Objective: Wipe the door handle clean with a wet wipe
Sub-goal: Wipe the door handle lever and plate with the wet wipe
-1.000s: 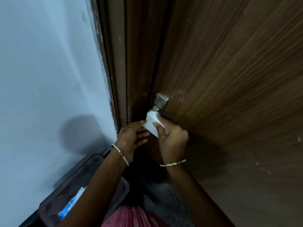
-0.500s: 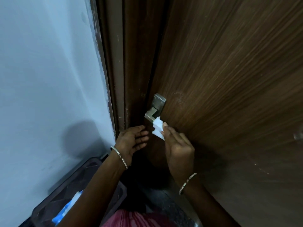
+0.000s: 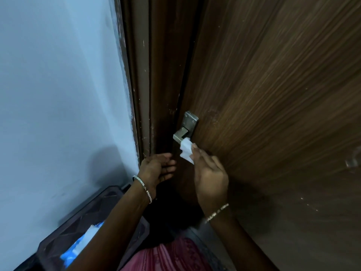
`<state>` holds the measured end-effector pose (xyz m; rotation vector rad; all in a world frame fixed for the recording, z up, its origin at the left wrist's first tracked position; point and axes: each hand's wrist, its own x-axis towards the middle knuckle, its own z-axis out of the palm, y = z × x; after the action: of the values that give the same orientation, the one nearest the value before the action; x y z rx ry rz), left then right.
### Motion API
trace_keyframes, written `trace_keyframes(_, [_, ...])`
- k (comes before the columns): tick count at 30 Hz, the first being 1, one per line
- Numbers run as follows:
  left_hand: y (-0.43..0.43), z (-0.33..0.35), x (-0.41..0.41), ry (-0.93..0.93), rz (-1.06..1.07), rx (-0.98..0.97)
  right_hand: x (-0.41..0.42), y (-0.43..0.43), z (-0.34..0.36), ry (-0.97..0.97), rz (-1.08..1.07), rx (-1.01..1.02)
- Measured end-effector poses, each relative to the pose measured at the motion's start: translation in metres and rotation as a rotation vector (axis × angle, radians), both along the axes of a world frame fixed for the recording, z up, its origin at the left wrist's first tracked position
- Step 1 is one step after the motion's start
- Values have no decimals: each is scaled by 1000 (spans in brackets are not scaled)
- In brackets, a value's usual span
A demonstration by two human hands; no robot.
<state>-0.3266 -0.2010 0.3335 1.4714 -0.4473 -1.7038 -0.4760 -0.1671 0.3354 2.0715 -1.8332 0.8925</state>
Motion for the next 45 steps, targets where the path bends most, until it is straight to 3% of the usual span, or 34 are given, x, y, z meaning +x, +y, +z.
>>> trace_keyframes(3, [-1,-1,0,-11,3,-5,-3,7,2,-52,-16,13])
trace_keyframes(8, [-6,2,-4,-18,15,-20,32,-19,14,61,-39,93])
trace_keyframes(13, [-8,4,-9,-59,48,-59,40,-34,22,56,-57,93])
trace_keyframes(17, [-7,2,-6,-146,42,-116,19,-17,25,-128,-12,133])
trace_keyframes(20, [-7,1,-4,-195,19,-152,4,-3,28,-152,6,128])
trace_keyframes(26, [-6,8,-6,-160,-68,-191,-2,-5,36,-428,-11,252])
trace_keyframes(31, [-2,12,-11,-167,-79,-194,0,-35,40,-1006,-79,553])
trace_keyframes(35, [0,13,-9,-151,-78,-206,8,-39,45,-1256,-14,721])
trace_keyframes(36, [0,13,-8,-147,-78,-206,14,-34,49,-1348,-11,689])
trace_keyframes(37, [1,14,-7,-144,-79,-204,14,-30,52,-1529,29,532])
trace_keyframes(38, [1,14,-7,-141,-82,-201,9,-31,42,-1598,-112,244])
trace_keyframes(39, [1,15,-6,-134,-88,-191,5,-37,24,-1635,-513,-74])
trace_keyframes(40, [0,15,-5,-122,-102,-178,0,-31,19,-1804,-645,-298])
trace_keyframes(41, [1,16,-5,-101,-126,-160,-8,-19,22,-1862,-527,-237])
trace_keyframes(42, [1,16,-5,-76,-158,-145,-12,2,42,-1875,-285,135])
trace_keyframes(43, [2,17,-5,-48,-196,-132,-11,3,51,-1754,-53,529])
trace_keyframes(44, [3,17,-5,-25,-236,-126,-13,2,48,-1626,-12,804])
trace_keyframes(45, [4,19,-6,4,-271,-121,-17,-3,35,-1506,40,826])
